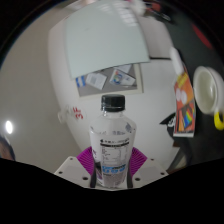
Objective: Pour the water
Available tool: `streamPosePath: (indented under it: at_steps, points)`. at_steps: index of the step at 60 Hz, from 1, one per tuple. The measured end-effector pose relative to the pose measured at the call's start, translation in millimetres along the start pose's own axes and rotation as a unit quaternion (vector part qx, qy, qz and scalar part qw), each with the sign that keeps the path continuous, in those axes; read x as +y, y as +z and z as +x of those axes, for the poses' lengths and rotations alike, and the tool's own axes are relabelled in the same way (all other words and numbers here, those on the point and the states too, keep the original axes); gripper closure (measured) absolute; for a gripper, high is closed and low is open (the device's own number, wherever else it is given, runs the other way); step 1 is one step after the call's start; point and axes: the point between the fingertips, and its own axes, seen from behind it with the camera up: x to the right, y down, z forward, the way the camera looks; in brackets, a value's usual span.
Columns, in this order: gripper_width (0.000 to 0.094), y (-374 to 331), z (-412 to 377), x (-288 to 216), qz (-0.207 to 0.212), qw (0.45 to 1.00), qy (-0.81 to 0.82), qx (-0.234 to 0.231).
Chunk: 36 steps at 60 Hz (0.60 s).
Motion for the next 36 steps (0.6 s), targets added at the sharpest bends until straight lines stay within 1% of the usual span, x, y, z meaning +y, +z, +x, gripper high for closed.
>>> streamPosePath:
  at_steps: [2,3,10,16,20,26,27,28,29,35,36]
  points:
    - [0.0542,0,10,-10,0.01,0.999,0.05,-0.007]
    - [0.054,-5,5,-6,0.018,0.997,0.072,-0.008]
    - [0.0537,-9,40,-42,0.06,0.975,0.213,-0.028]
    - [0.0537,-12,65,-51,0.092,0.958,0.269,-0.027]
    - [0.0539,-24,72,-51,0.094,0.955,0.28,-0.024]
    - [0.0539,-17,70,-51,0.083,0.956,0.282,-0.019]
    - [0.0538,-17,68,-50,0.08,0.957,0.279,-0.018]
    - [0.054,-34,68,-39,0.076,0.959,0.273,-0.015]
    - [0.054,-15,66,-46,0.072,0.962,0.264,-0.011]
    - [0.054,-2,33,-39,0.035,0.985,0.172,0.004]
    - [0.0539,-23,29,-30,0.025,0.989,0.148,0.002]
